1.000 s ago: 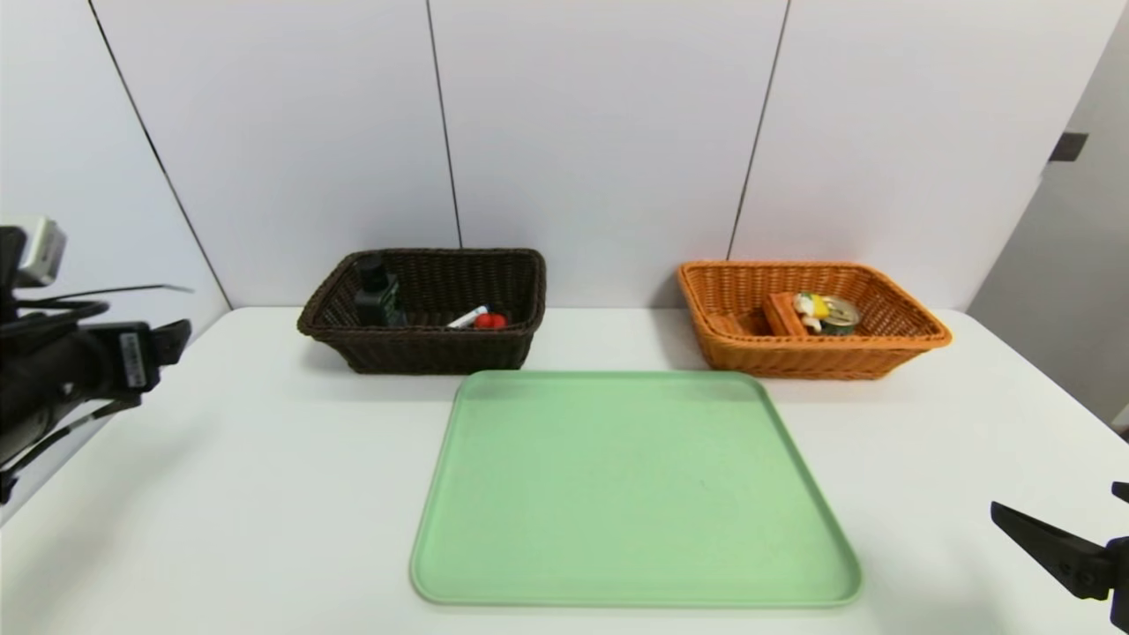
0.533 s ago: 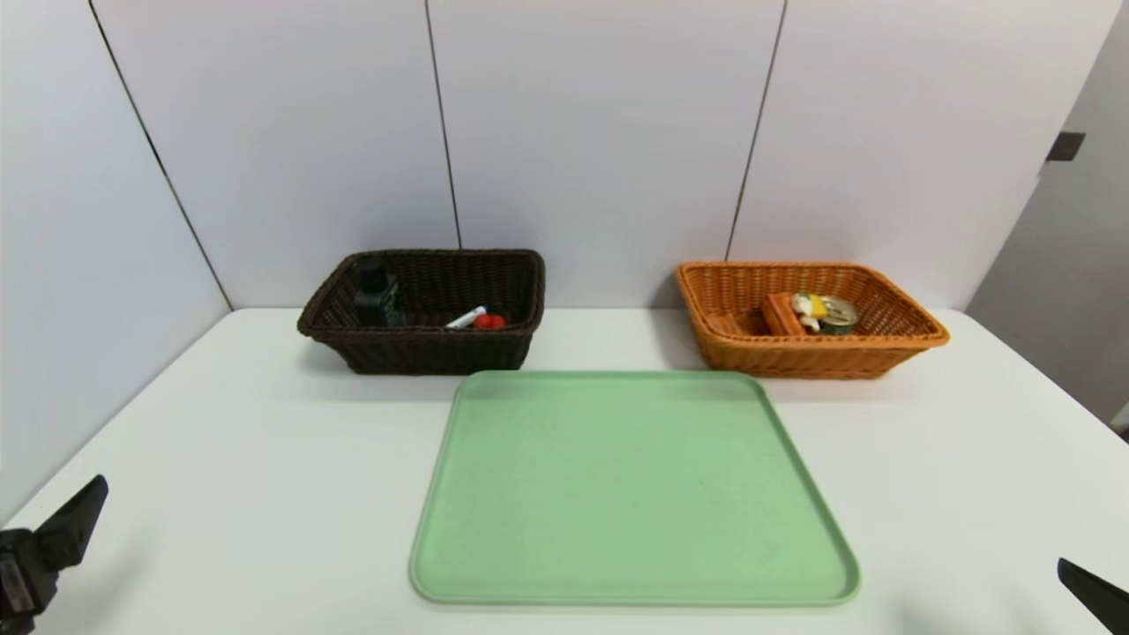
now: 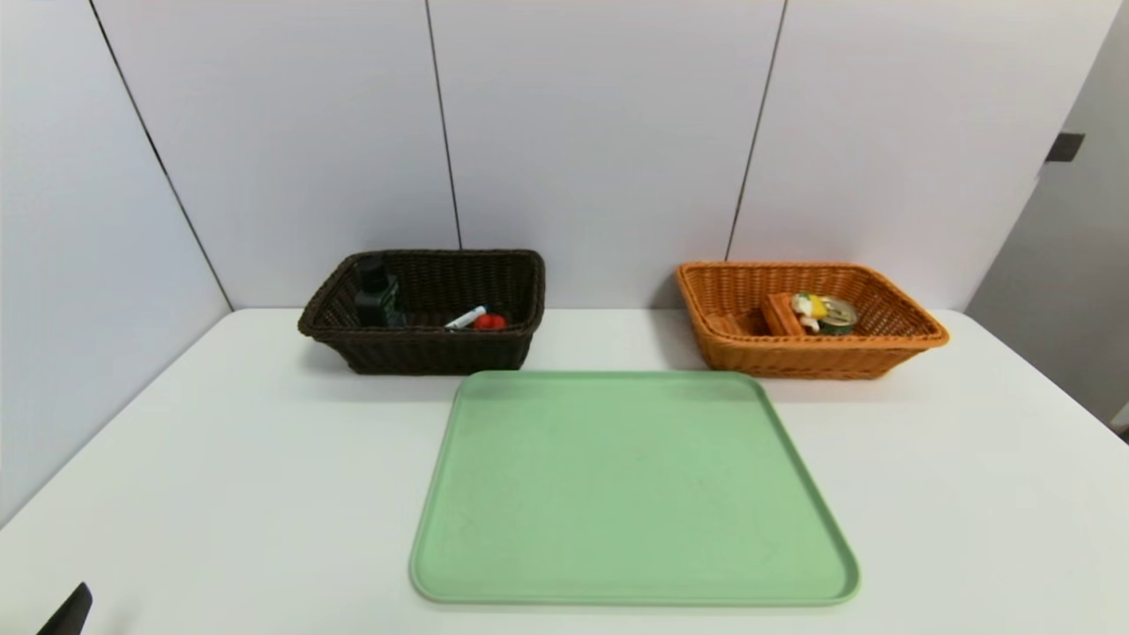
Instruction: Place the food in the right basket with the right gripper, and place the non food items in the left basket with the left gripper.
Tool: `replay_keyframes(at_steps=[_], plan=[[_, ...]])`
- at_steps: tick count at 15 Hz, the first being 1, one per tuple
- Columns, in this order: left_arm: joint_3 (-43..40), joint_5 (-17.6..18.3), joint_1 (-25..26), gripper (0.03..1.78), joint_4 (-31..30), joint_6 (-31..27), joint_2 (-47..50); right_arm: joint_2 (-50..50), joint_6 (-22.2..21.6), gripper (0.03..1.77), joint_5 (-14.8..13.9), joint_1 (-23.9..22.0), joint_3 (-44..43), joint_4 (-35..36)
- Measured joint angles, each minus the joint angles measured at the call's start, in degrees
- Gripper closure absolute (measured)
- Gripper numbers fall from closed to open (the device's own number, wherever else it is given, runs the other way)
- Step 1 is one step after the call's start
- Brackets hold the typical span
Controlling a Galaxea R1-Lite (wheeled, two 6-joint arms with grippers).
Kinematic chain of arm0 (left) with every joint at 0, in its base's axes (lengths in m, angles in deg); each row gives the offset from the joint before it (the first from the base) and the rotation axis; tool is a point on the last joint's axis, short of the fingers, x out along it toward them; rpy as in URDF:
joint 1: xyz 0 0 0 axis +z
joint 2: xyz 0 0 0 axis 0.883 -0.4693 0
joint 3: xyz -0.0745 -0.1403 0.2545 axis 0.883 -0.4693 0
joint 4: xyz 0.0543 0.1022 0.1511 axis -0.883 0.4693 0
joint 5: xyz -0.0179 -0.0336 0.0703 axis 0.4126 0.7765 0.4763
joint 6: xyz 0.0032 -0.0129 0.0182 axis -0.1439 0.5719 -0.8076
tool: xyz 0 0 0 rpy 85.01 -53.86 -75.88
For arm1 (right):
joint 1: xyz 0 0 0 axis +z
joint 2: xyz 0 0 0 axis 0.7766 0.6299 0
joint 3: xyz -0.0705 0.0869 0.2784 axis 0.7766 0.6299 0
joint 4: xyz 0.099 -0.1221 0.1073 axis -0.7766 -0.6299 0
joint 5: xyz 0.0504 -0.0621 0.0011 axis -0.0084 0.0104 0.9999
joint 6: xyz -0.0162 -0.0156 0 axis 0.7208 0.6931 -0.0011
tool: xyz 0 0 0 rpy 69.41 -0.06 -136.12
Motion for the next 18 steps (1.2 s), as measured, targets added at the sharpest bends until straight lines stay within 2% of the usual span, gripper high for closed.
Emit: replay_keyframes(at_steps=[3,5,8,11,13,16,18], plan=[[0.0,-0.1,-0.2,0.12,8.5,0.2,7.2,-5.4,0.1,0.09,0.5,-0.9,1.8,-1.6],[0.1,-0.1,-0.2,0.12,8.3,0.2,9.3,-9.4,0.4,0.09,1.5,-1.6,3.2,-1.6],[-0.4,0.6,-0.8,0.12,7.2,0.1,11.4,-16.4,4.0,0.09,2.5,-2.0,5.8,0.2],[-0.2,2.5,-2.3,0.12,7.3,-1.5,16.5,-19.0,6.9,0.09,3.1,-2.2,8.7,12.2],[-0.3,3.8,-2.8,0.12,7.2,-2.7,20.8,-19.7,7.3,0.09,3.9,-2.2,10.2,20.8],[0.5,6.3,-3.3,0.12,1.9,-3.3,24.0,-20.0,7.3,0.09,5.9,-2.2,12.3,33.9],[0.7,9.0,-3.3,0.12,-1.9,-4.0,24.8,-20.1,7.3,0.09,7.7,-2.2,14.2,39.7]])
